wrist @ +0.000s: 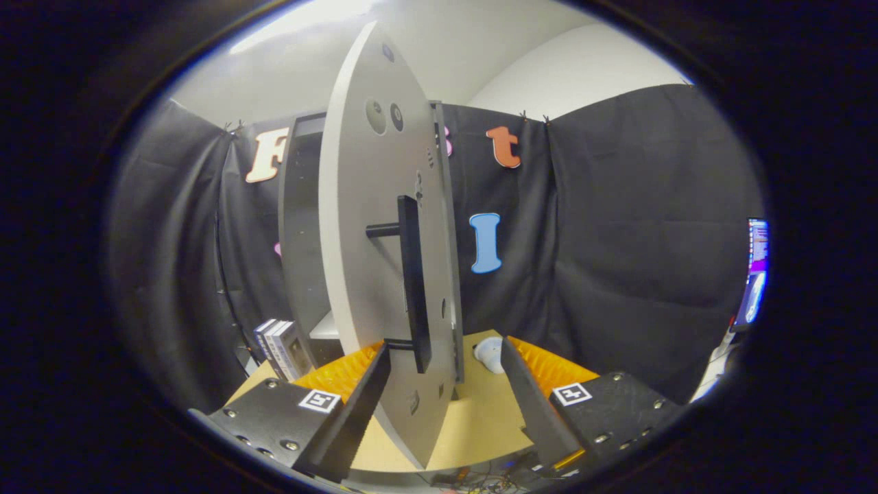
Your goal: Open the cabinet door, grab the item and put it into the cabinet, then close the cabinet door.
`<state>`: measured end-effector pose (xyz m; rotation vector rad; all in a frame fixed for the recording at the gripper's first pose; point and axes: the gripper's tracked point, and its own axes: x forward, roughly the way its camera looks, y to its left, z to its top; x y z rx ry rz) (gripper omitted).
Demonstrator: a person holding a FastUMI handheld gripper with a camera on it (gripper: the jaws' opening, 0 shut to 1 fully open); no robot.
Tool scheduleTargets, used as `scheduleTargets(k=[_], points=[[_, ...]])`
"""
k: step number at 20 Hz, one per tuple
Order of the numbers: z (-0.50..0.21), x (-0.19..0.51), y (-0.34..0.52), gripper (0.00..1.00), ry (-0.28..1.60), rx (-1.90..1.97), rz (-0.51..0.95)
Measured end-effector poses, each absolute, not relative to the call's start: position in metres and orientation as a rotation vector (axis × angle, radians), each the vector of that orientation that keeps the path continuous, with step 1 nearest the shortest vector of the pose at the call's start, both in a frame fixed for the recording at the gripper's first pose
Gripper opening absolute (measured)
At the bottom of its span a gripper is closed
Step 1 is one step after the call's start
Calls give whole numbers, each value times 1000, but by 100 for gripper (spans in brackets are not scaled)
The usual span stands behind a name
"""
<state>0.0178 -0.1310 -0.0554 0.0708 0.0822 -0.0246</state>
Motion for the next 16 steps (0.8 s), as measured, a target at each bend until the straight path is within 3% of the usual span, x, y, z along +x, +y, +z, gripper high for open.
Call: scheduleTargets(k=[7,16], points=[[-58,36,-80,97,100,80,112],[-62,108,13,100,111,72,294]])
